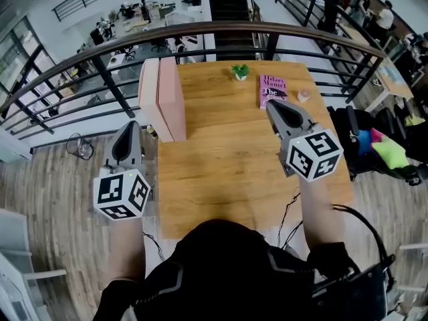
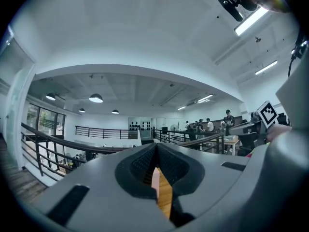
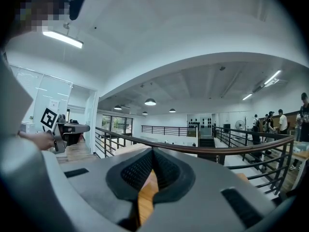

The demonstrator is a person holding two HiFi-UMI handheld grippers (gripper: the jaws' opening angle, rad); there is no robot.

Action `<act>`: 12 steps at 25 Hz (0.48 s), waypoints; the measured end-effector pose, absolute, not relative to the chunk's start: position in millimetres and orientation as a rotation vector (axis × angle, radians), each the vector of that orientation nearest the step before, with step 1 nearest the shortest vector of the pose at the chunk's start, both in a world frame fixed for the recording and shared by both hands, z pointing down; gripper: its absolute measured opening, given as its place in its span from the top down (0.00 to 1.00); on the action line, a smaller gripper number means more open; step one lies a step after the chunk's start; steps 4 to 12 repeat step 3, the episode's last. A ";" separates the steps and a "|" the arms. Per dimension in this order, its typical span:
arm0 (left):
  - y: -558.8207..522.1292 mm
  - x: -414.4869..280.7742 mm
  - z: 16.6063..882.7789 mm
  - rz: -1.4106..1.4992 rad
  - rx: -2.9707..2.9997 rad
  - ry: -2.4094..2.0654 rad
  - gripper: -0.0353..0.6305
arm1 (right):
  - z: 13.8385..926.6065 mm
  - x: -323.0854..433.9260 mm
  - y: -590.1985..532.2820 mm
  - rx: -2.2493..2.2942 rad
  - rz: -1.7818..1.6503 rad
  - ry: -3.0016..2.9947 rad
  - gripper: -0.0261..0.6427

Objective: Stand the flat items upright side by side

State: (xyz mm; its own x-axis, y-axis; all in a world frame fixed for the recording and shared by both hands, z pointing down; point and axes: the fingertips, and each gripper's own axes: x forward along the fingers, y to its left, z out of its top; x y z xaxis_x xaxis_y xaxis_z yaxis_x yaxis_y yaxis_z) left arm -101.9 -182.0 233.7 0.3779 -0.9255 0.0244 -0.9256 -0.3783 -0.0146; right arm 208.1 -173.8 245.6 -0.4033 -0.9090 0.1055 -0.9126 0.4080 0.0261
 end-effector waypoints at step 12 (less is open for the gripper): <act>-184.2 -99.5 229.1 0.024 2.593 -1.763 0.90 | 242.5 212.4 -174.4 1.652 0.059 -2.547 0.95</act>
